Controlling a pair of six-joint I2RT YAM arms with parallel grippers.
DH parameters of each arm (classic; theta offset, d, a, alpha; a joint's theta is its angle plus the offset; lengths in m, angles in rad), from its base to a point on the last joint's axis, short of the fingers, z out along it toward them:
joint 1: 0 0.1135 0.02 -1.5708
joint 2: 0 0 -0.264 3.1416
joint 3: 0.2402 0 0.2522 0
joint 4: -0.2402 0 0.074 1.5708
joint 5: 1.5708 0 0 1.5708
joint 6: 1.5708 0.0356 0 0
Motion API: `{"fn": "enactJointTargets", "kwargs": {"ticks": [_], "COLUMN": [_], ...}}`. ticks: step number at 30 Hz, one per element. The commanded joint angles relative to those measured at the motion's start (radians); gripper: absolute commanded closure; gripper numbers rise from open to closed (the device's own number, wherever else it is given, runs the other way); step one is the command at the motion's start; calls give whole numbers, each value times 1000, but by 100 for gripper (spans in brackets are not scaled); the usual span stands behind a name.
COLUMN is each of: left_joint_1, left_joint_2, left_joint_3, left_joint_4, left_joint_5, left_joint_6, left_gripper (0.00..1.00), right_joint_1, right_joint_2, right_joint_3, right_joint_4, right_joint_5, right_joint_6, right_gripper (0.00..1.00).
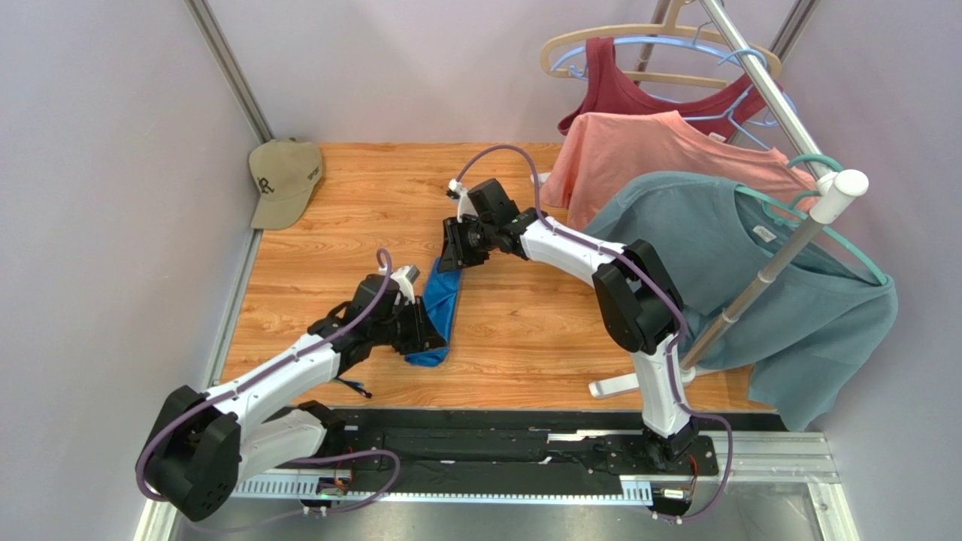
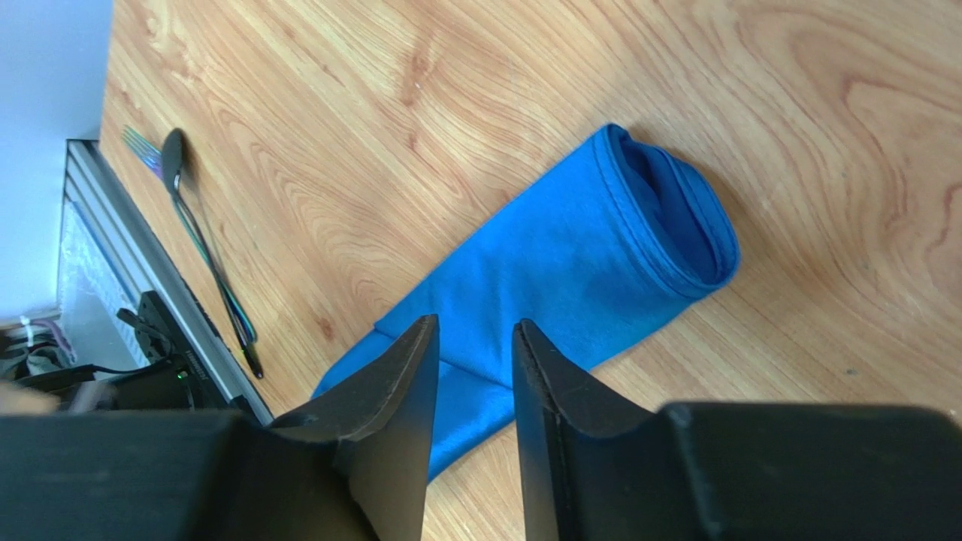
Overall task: Fold the napkin into a case and place the utensils inside
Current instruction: Rotate the smaller rectangle-folded napkin at the center of the board.
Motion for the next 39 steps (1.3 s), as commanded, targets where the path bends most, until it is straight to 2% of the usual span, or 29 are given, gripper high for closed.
{"fn": "enactJointTargets", "kwargs": {"ticks": [1, 6, 10, 14, 16, 20, 24, 28, 30, 33, 35, 36, 39], "left_joint_1": [-5, -5, -4, 7, 39, 102, 176, 242, 323, 410, 420, 420, 420], "left_joint_2": [36, 117, 146, 176, 220, 291, 295, 329, 381, 421, 418, 410, 383], "left_joint_3": [-41, -51, -93, -64, -22, 68, 101, 203, 235, 298, 337, 378, 426], "left_joint_4": [18, -3, -6, -86, -107, -178, -124, -170, -169, -137, -143, -152, -167], "left_joint_5": [24, -8, -75, -199, -193, -201, -183, -209, -183, -134, -181, -184, -149], "left_joint_6": [-69, -104, -144, -181, -171, -135, -91, -50, -37, -11, 23, 36, 69], "left_gripper": [86, 90, 96, 97, 99, 100, 99, 96, 94, 94, 93, 90, 84], "right_joint_1": [-1, -34, -54, -71, -73, -76, -74, -71, -64, -44, -25, -19, 1], "right_joint_2": [35, 74, 92, 64, 36, -22, -74, -106, -132, -148, -148, -148, -149], "right_joint_3": [41, -14, -68, -167, -213, -353, -463, -545, -591, -612, -609, -602, -562], "right_joint_4": [26, 117, 158, 248, 287, 391, 494, 558, 588, 608, 606, 602, 565], "right_joint_5": [-42, -80, -95, -92, -74, 59, 153, 256, 332, 417, 481, 495, 520], "right_joint_6": [-7, 8, 7, 37, 54, 126, 221, 361, 416, 536, 602, 616, 653], "right_gripper": [68, 71, 74, 74, 74, 74, 73, 73, 73, 73, 73, 72, 72]}}
